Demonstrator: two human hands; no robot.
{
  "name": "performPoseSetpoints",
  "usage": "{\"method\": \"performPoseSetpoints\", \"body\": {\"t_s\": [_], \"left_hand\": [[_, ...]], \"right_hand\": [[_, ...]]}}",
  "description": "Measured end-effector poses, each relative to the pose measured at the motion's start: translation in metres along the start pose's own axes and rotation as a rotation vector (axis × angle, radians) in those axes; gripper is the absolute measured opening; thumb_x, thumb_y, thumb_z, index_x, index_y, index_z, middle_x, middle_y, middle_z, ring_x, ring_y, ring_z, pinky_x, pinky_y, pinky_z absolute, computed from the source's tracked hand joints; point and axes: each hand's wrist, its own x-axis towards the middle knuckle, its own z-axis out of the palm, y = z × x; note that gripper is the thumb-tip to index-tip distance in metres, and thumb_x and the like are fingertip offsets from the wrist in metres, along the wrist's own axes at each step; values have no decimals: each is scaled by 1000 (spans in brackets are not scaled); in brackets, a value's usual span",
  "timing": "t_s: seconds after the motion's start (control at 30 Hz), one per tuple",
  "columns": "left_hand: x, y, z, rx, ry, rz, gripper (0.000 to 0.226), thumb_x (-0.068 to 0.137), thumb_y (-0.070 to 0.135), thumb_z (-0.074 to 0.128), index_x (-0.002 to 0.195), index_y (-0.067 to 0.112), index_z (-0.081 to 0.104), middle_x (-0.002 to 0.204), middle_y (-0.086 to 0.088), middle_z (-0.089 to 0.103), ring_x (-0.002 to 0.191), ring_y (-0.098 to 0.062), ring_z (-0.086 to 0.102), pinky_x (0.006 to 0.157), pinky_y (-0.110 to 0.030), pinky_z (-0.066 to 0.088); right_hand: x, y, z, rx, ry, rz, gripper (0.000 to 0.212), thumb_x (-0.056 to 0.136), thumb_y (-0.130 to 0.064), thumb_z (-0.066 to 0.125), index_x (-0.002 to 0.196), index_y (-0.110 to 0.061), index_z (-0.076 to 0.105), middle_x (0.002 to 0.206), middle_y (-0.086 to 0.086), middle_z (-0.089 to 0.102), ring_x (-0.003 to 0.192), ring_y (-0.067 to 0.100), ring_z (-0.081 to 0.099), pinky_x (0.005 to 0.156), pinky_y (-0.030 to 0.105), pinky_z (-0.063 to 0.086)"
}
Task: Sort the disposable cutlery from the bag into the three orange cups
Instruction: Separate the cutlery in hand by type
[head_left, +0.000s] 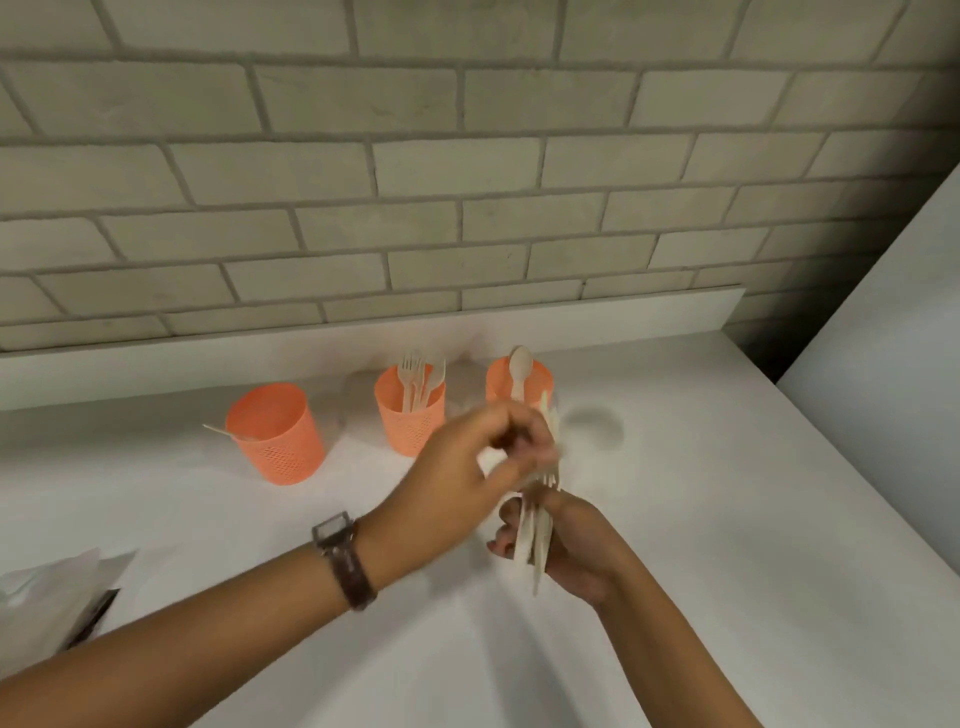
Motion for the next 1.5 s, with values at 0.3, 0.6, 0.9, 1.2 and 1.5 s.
{"method": "performPoseSetpoints", "body": {"t_s": [0.3, 0.6, 0.9, 1.2, 1.5], "left_hand": [[107, -103, 19, -43, 503, -275, 31, 79, -3, 65, 68, 24, 55, 72, 2, 63, 74, -19, 65, 78, -39, 56], [123, -164, 38, 445, 353, -377, 9, 84, 8, 58, 82, 12, 65, 87, -4, 73, 83, -26, 66, 73, -29, 50], [43, -95, 26, 65, 481, -495, 13, 75, 21, 74, 70, 16, 63, 73, 4, 63, 65, -7, 52, 64, -11, 40], [-57, -51, -1, 130, 471, -656, 2, 76, 32, 72, 78, 32, 71, 88, 12, 65, 76, -6, 54, 61, -5, 39], [-103, -32, -68, -211, 280, -769, 18, 86, 24, 61, 95, 17, 75, 97, 8, 74, 90, 3, 65, 70, -3, 44]], "right_hand": [[-14, -3, -37, -132, 119, -165, 21, 97, -26, 43, 95, -6, 48, 61, 7, 52, 50, 21, 49, 57, 33, 49], [-16, -8, -50, -138, 133, -177, 23, 95, -28, 48, 92, -5, 51, 64, 10, 58, 54, 24, 54, 62, 32, 49], [-9, -10, -20, -130, 103, -115, 25, 98, -28, 42, 98, -6, 53, 71, 15, 65, 59, 30, 62, 62, 40, 55], [4, 21, 50, -226, -68, -30, 33, 94, -31, 50, 110, -5, 60, 68, 13, 68, 59, 30, 64, 60, 38, 54], [10, 44, 99, -79, -335, 189, 37, 90, -44, 44, 86, -11, 58, 53, 3, 33, 43, 11, 29, 43, 21, 31]]}}
